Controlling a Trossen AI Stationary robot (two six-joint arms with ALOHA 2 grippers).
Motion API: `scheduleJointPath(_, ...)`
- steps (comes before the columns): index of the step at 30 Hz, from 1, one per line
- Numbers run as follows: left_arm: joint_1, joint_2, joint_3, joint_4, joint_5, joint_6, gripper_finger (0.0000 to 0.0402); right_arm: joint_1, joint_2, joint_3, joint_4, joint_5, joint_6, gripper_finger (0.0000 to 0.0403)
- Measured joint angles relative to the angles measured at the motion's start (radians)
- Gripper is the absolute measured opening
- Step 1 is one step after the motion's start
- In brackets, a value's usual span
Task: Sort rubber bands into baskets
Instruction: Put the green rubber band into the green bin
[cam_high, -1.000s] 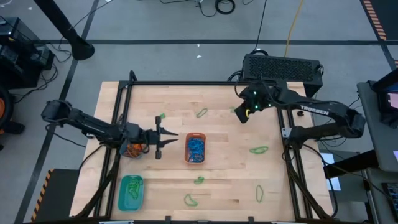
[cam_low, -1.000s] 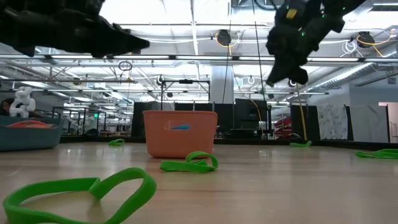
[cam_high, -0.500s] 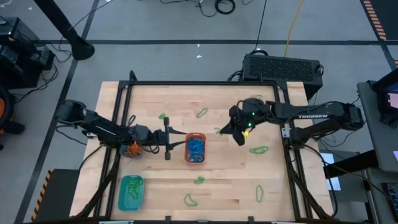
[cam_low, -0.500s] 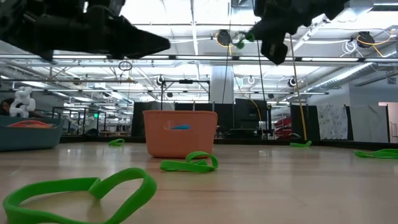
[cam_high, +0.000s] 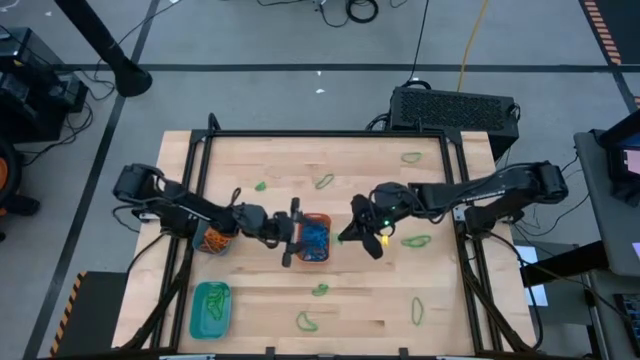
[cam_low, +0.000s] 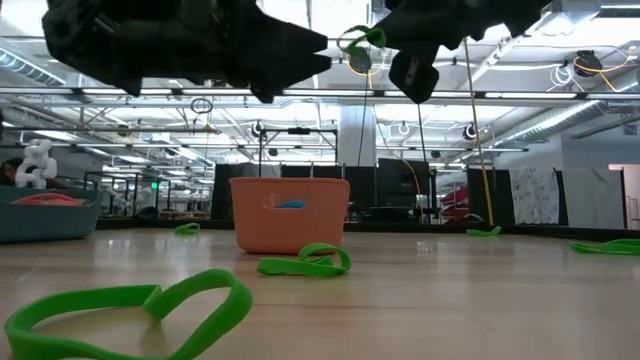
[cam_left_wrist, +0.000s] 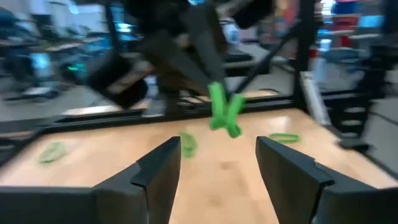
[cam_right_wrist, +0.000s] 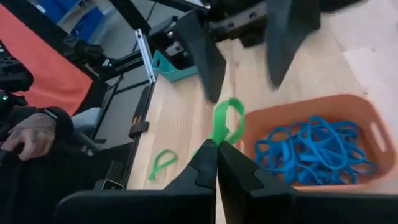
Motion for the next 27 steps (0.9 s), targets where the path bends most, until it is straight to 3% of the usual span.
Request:
scheduleJointPath(4,0.003,0.05,0.044,-0.001,0.073,-0.024,0.0217,0.008,0.034,0.009,0.025,-0.001,0.0,0.0)
scheduleJointPath(23,0.003,0.09,0.087,-0.039,0.076,0.009,0.0216,0.013,0.126,0.103,-0.038,0.003,-0.048,0.0)
scheduleJointPath(27,0.003,0.09,0.087,-0.042,0.076,0.01,0.0195,0.013,0.126,0.103,-0.046,0.003,-0.045,0.0)
